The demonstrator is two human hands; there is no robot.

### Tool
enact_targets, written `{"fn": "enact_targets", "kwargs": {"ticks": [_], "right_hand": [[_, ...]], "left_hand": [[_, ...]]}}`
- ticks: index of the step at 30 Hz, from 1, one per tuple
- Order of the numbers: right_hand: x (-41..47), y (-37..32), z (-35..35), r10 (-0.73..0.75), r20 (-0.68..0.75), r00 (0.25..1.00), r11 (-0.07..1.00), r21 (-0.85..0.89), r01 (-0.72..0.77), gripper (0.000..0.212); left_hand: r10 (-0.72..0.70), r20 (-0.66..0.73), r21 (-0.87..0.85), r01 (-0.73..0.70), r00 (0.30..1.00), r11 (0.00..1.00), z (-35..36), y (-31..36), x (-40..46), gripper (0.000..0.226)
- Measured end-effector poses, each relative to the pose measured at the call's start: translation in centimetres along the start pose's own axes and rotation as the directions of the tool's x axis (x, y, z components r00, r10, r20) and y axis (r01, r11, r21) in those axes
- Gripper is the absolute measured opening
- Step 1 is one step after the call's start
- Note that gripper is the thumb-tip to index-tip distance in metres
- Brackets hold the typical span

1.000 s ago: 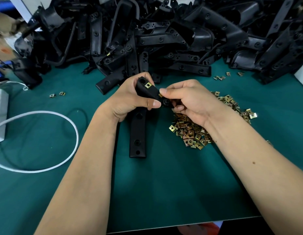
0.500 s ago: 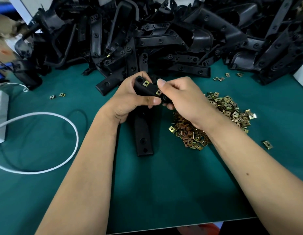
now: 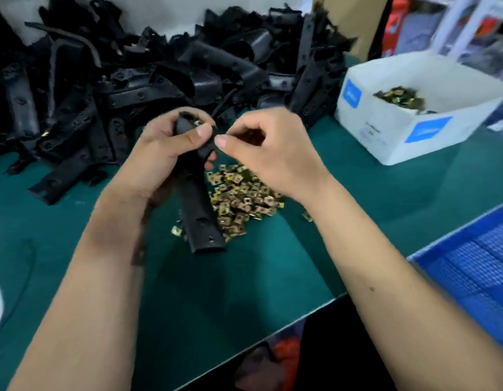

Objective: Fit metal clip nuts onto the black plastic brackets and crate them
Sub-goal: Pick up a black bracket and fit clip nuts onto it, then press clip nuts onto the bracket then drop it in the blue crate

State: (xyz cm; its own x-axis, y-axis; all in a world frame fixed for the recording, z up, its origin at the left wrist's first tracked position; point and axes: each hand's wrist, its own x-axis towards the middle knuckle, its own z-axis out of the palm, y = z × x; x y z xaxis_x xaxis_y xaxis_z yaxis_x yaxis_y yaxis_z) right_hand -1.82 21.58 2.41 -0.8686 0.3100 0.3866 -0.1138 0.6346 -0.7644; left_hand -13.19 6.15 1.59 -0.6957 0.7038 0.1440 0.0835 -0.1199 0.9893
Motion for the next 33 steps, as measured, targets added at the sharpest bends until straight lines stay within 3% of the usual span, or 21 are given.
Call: {"fn": "enact_targets", "kwargs": {"ticks": [5, 9, 13, 17, 20, 22, 24, 25, 27, 30, 33], "right_hand": [[-4.1, 3.7, -10.4, 0.156, -0.273, 0.949, 0.980, 0.162, -0.114, 0.024], [-11.5, 8.0, -18.7, 0.301, -0.486, 0.820, 0.924, 0.360, -0.126, 0.023], [-20.7, 13.8, -23.9, 0.550, -0.586, 0.595, 0.795, 0.585, -0.160, 0.037], [-29.6, 21.1, -24.2, 0.823, -0.439, 0.361, 0.537, 0.808, -0.242, 0.040], [-34.9, 25.9, -21.6, 0.946, -0.313, 0.084, 0.322, 0.885, -0.335, 0.024], [-38.3, 28.6, -19.3, 0.956, -0.286, -0.066, 0.190, 0.774, -0.604, 0.010], [-41.2, 30.4, -17.3, 0.958, -0.264, -0.110, 0.040, 0.504, -0.863, 0.019], [-42.3, 30.8, -16.5, 0.962, -0.245, -0.123, -0.020, 0.385, -0.923, 0.023], [-43.5, 31.1, -15.6, 0.963, -0.221, -0.151, -0.094, 0.250, -0.964, 0.028], [-43.2, 31.0, -16.1, 0.932, -0.308, -0.194, -0.140, 0.189, -0.972, 0.027], [-40.5, 30.5, -17.2, 0.895, -0.424, -0.138, -0.083, 0.146, -0.986, 0.024]], "left_hand": [[0.038, 0.131, -0.102, -0.025, 0.991, 0.994, 14.6, 1.7, 4.0, 0.006], [0.016, 0.271, -0.106, 0.013, 0.962, 0.994, 28.1, 1.6, 4.7, 0.014], [-0.130, 0.497, 0.145, 0.066, 0.858, 0.987, 39.2, -2.1, 2.6, 0.044], [-0.402, 0.570, 0.514, 0.070, 0.717, 0.855, 45.3, -9.9, -0.7, 0.081], [-0.621, 0.519, 0.677, 0.161, 0.588, 0.718, 45.8, -16.3, -3.2, 0.094], [-0.698, 0.472, 0.773, 0.128, 0.538, 0.621, 45.1, -19.7, -4.6, 0.087], [-0.729, 0.443, 0.835, 0.056, 0.522, 0.548, 44.0, -22.1, -5.3, 0.075], [-0.728, 0.443, 0.845, 0.028, 0.523, 0.534, 43.6, -22.8, -5.6, 0.069], [-0.711, 0.461, 0.845, -0.016, 0.531, 0.535, 43.0, -23.6, -5.6, 0.064], [-0.667, 0.488, 0.823, -0.043, 0.563, 0.566, 42.9, -23.3, -5.2, 0.055], [-0.565, 0.523, 0.785, -0.103, 0.638, 0.611, 43.6, -21.6, -4.5, 0.043]]}}
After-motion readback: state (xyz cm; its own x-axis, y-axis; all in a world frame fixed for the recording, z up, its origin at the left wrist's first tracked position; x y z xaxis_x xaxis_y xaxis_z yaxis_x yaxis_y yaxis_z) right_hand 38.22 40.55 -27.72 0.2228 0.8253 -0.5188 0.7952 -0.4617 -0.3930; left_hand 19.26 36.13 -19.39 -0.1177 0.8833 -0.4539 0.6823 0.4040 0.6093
